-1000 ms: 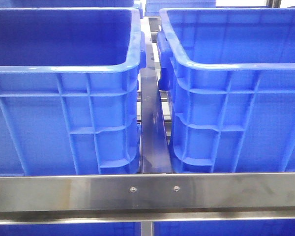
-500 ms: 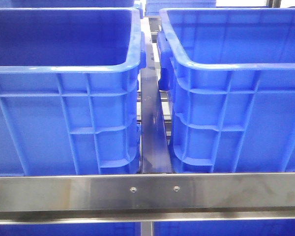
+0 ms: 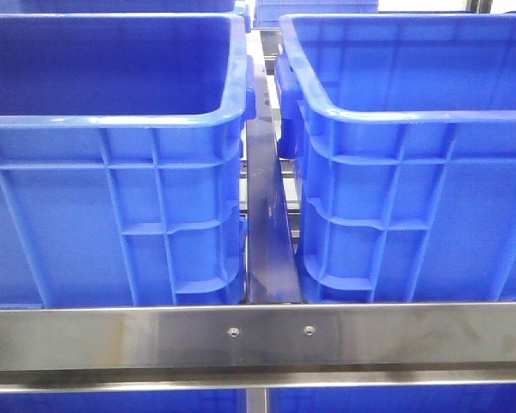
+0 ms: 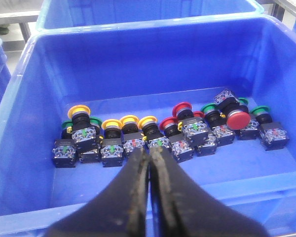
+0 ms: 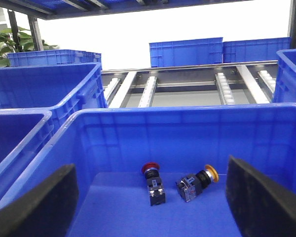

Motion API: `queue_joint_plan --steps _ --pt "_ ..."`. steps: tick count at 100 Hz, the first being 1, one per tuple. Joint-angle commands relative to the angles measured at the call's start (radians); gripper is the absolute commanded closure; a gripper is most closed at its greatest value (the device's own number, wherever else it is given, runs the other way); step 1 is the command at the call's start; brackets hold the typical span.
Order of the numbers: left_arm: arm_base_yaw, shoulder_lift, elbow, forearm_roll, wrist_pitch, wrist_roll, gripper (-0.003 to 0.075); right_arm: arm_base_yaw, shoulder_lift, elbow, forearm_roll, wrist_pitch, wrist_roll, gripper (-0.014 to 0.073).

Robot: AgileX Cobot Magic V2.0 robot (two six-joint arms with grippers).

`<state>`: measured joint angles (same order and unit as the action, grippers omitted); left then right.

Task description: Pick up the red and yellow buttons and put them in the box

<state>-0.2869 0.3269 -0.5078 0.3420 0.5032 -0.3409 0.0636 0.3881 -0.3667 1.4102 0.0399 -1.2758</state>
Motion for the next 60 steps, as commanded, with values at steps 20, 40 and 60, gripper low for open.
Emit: queue_joint_plan --steps 20,40,60 --pt "-0.008 0.011 -0.027 0.013 -0.078 -0.004 0.0739 0.0 0.005 -0.025 0.001 -0.004 -0.012 -0.0031" --pt "-0.008 0.011 -0.027 0.013 -0.078 -0.004 0.0739 0.0 0.005 -0.025 0.008 -0.004 -0.012 -0.0031" --pt "-0.008 0.011 -0.027 0.013 -0.078 -0.004 0.0739 0.0 0.005 -0.024 0.009 -0.003 -0.012 -0.0031"
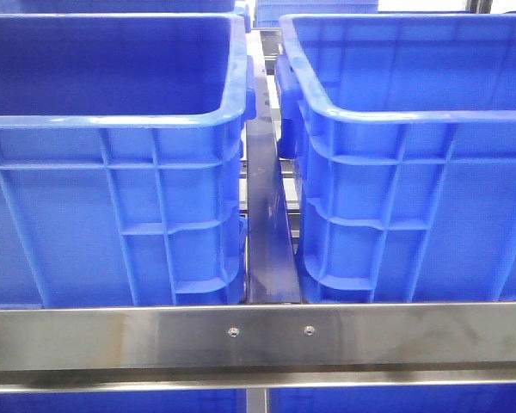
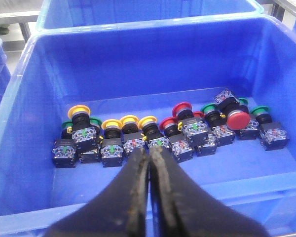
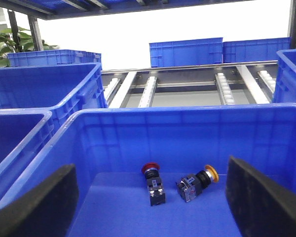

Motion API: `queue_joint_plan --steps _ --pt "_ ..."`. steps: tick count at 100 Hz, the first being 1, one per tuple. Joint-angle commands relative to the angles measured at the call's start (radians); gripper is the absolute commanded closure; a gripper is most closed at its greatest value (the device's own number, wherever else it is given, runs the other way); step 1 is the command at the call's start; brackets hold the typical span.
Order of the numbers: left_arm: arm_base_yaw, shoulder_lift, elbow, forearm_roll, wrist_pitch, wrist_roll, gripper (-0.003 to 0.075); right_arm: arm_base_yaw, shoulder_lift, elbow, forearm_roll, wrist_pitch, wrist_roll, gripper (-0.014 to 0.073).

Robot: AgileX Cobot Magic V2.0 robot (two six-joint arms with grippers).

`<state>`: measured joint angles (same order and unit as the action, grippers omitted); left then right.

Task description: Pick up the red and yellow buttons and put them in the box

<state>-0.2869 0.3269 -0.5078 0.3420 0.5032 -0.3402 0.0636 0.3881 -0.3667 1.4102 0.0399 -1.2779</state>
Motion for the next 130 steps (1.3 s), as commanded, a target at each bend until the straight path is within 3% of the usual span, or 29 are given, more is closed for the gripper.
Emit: queue_joint_plan --steps 1,130 --pt "-0.008 0.011 -0.027 0.013 -0.078 -0.004 0.0739 0.0 0.005 -0.024 0.009 -0.003 -0.01 -0.0031" --pt "-0.008 0.011 -0.027 0.013 -0.078 -0.004 0.0739 0.0 0.005 -0.024 0.013 -0.05 -0.01 -0.0012"
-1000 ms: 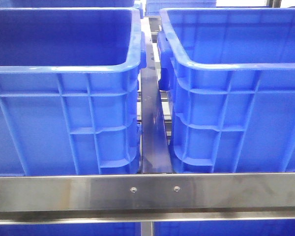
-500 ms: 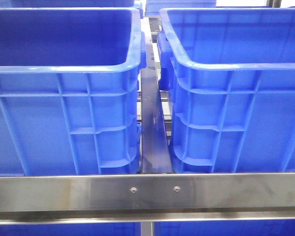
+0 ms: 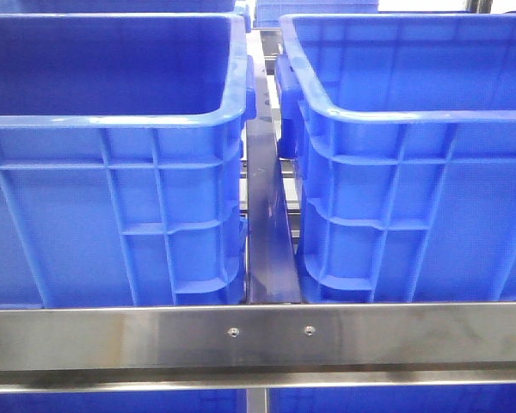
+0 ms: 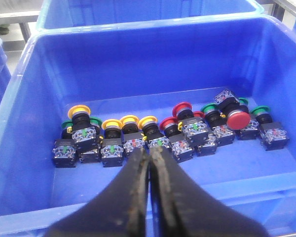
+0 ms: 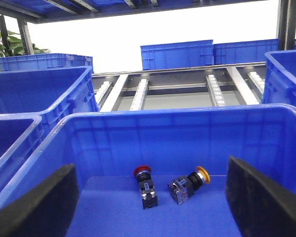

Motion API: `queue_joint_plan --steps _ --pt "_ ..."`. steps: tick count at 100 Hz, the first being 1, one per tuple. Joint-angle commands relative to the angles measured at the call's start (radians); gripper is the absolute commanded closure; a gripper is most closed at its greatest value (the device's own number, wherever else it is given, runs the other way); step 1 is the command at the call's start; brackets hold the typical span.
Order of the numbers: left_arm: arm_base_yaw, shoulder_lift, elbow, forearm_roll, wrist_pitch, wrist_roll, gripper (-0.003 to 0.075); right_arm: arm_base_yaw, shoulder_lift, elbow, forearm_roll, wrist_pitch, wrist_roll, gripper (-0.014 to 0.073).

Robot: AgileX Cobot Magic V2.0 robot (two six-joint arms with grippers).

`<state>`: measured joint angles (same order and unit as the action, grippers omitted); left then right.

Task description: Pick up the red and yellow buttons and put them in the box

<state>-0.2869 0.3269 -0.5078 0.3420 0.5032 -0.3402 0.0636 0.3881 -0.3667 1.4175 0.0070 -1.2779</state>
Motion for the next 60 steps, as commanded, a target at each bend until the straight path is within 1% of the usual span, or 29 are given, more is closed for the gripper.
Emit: queue_joint_plan --steps 1,5,12,17,19,24,26,29,32,37,60 --pt "-0.008 0.011 -0.027 0.013 -0.078 -0.004 0.0739 0.0 0.005 -0.024 0.005 -0.017 -0.01 -0.0002" --pt "-0.008 0.011 -0.027 0.013 -0.078 -0.004 0.0739 0.0 0.005 -0.024 0.005 -0.017 -0.01 0.0036" --pt "-0.008 0.011 -0.027 0.013 -0.078 -0.004 0.0739 0.0 0.005 -0.024 0.005 -0.019 -0.01 0.0165" --pt "-0.008 0.011 -0.027 0.013 -0.078 -0.004 0.0739 0.0 0.005 -0.024 0.005 -0.019 -0.01 0.0305" --pt "-0.008 0.011 -0.027 0.013 -0.078 -0.004 0.0739 0.0 0.005 -0.024 0.005 -0.019 -0.01 0.0342" --pt "-0.008 0.011 -0.027 0.013 -0.078 -0.004 0.0739 0.0 0.005 -0.024 0.005 -0.019 -0.01 0.049" --pt "-0.008 0.011 -0.027 0.013 -0.078 -0.004 0.0739 0.0 0.005 -0.024 0.005 -0.019 -0.01 0.0525" --pt "-0.008 0.011 -0.027 0.013 -0.078 -0.004 0.0739 0.0 0.005 -0.024 0.005 -0.019 -0.01 0.0609" --pt "-0.008 0.011 -0.027 0.013 -0.078 -0.004 0.0739 0.0 0.005 -0.024 0.005 -0.019 -0.01 0.0671" --pt "-0.008 0.011 -0.027 0.013 -0.078 -0.004 0.0739 0.0 0.005 -0.024 0.005 -0.019 -0.01 0.0655" --pt "-0.008 0.011 -0.027 0.013 -0.078 -0.004 0.0739 0.0 0.005 -0.024 0.005 -0.019 -0.01 0.066"
